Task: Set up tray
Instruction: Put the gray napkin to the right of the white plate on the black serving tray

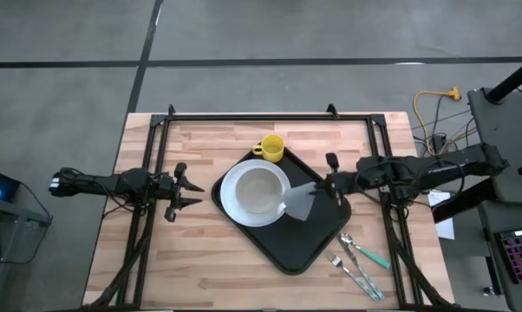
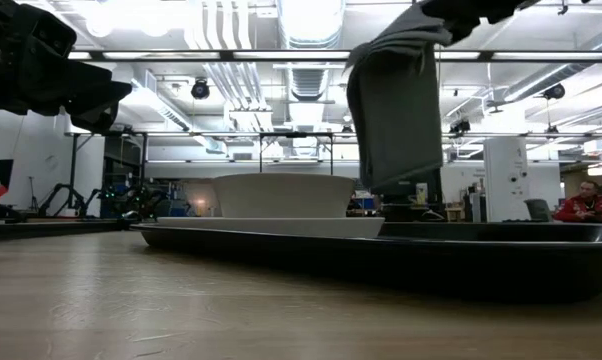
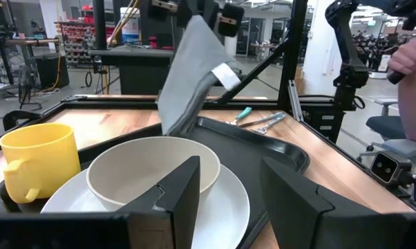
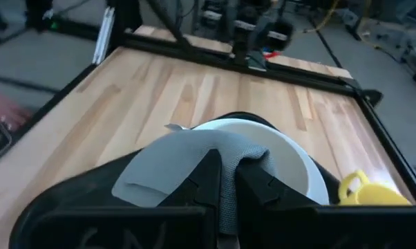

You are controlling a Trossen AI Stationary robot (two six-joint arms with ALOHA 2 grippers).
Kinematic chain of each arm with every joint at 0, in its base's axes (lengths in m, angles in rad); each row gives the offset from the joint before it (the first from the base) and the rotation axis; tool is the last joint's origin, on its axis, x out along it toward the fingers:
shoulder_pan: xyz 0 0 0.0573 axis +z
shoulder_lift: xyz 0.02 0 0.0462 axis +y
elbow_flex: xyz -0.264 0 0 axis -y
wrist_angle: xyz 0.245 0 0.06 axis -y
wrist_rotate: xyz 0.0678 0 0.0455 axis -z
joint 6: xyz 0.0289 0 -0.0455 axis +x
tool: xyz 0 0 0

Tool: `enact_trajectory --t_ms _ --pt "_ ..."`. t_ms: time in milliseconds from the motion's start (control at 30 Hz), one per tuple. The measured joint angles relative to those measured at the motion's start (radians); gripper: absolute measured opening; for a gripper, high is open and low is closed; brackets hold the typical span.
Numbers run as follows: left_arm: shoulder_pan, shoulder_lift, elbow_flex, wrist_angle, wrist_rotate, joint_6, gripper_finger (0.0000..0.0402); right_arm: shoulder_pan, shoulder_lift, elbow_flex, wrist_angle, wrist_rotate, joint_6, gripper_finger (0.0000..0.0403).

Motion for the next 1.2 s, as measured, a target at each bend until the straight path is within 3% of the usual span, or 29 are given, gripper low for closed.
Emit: enact_trajectory --t_ms 400,700,867,967,1067,1133,1200 --pt "0.0 0.0 0.0 0.0 0.0 0.0 0.0136 0.197 0.185 0.127 -0.08 0.258 -0.217 0.0011" --pt "0.0 0.0 0.0 0.0 0.0 0.0 0.0136 0.283 0.32 0.249 -0.15 0.335 -0.253 0.0012" --pt "0.0 0.0 0.0 0.0 0.0 0.0 0.0136 0.33 0.417 0.317 -0.172 0.491 -0.322 0.0011" --pt "0.0 0.0 0.0 0.0 0.0 0.0 0.0136 0.36 0.503 0.365 -0.178 0.563 -0.408 0.0012" --pt "0.0 0.0 0.0 0.0 0.0 0.0 0.0136 0.384 0.612 0.443 -0.195 0.566 -0.439 0.0011" --pt "0.0 0.0 0.0 0.0 0.0 0.0 0.0136 0.414 0.7 0.508 -0.266 0.574 -0.494 0.0011" --pt "0.0 0.0 0.0 0.0 0.0 0.0 0.0136 0.46 0.794 0.57 -0.411 0.662 -0.553 0.0011"
